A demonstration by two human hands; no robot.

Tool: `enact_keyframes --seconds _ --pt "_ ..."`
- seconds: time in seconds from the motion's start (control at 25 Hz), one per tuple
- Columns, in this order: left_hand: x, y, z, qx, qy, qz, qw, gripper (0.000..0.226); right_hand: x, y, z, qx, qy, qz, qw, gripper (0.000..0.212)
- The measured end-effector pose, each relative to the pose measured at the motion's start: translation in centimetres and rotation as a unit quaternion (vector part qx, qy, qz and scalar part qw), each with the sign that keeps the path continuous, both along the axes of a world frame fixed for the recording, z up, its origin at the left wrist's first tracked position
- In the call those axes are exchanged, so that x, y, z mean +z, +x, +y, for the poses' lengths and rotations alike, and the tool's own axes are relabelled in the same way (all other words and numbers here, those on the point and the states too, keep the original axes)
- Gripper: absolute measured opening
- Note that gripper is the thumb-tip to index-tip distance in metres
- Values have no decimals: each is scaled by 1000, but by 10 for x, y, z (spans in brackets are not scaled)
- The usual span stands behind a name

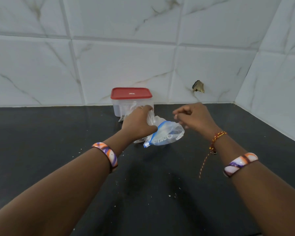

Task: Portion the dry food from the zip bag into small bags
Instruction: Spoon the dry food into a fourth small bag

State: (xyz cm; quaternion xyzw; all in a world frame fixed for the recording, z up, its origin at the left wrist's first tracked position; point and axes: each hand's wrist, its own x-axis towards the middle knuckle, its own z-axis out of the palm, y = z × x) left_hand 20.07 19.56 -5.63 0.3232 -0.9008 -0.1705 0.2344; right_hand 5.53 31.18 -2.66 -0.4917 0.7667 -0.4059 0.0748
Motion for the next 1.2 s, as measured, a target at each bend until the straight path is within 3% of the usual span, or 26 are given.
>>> enact_keyframes --seconds 0.12,0.2,0.32,0.4,0.52,0.64,0.8,0.92,1.04,1.2 --pt "-19 -12 13 59 37 9 998 75 -26 -10 4 -70 98 113 986 17" --pt "-30 -21 20 78 35 -16 996 83 -45 -6 3 -73 127 106 983 25" --pt "-38 -29 23 86 47 -19 995 89 -60 0 -2 -59 55 -3 997 19" --pt "-40 -31 22 100 14 -26 995 87 -59 0 -8 -47 6 -109 993 27" --pt "-37 -28 16 151 28 -7 988 67 -58 2 -17 -22 -34 -172 984 32" --pt "-27 -21 8 175 75 43 981 48 -56 5 -22 -37 -46 -117 991 26" --pt "-22 -10 1 160 108 111 975 37 -58 20 -33 -20 -3 45 999 24" --pt "-21 -4 0 157 145 146 966 32 -56 37 -45 -16 84 132 988 37" --pt "-20 3 -4 171 166 188 953 27 -61 49 -51 9 173 153 973 36" --pt "-20 13 -7 177 169 196 950 28 -70 53 -53 23 189 108 976 28"
